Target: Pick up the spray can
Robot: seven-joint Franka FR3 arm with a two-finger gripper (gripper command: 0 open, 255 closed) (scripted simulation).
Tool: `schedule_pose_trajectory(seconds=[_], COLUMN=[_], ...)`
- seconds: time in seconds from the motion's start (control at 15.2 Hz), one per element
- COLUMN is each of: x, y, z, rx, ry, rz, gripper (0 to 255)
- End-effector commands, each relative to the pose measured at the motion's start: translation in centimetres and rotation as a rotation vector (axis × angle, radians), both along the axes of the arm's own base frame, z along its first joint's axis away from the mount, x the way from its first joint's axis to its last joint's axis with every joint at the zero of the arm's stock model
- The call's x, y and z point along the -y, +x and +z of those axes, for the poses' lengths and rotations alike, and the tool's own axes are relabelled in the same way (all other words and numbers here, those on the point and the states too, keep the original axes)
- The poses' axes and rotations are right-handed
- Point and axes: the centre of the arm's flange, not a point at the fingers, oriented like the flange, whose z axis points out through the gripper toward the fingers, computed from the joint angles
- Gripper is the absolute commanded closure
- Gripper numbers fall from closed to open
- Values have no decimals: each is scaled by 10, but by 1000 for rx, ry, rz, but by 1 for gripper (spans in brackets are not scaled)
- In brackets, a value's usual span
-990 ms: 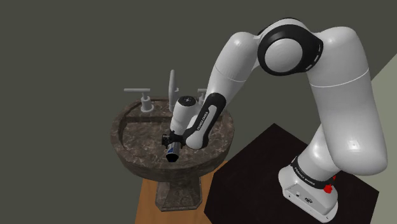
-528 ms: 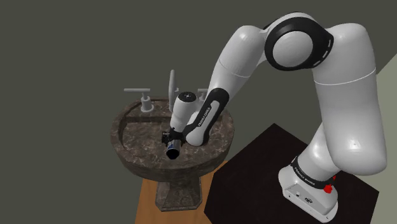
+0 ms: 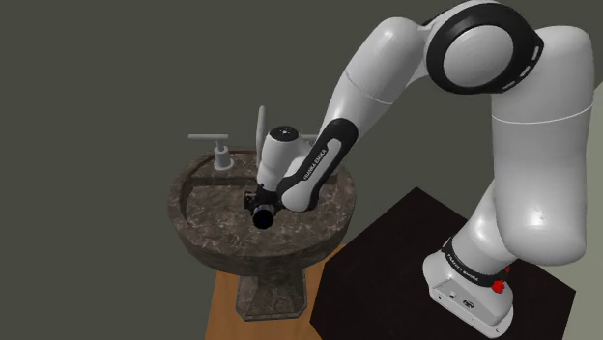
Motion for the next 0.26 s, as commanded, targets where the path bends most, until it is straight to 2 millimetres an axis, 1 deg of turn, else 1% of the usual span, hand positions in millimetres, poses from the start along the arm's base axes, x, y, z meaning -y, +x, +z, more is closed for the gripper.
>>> schedule_pose_trajectory(seconds=[0.0,0.07,0.2], x=[1,1,1], y=[0,0,0], z=[11,17,17], rx=[0,0,0], ry=[0,0,0], rz=[0,0,0], gripper=[255,255,255])
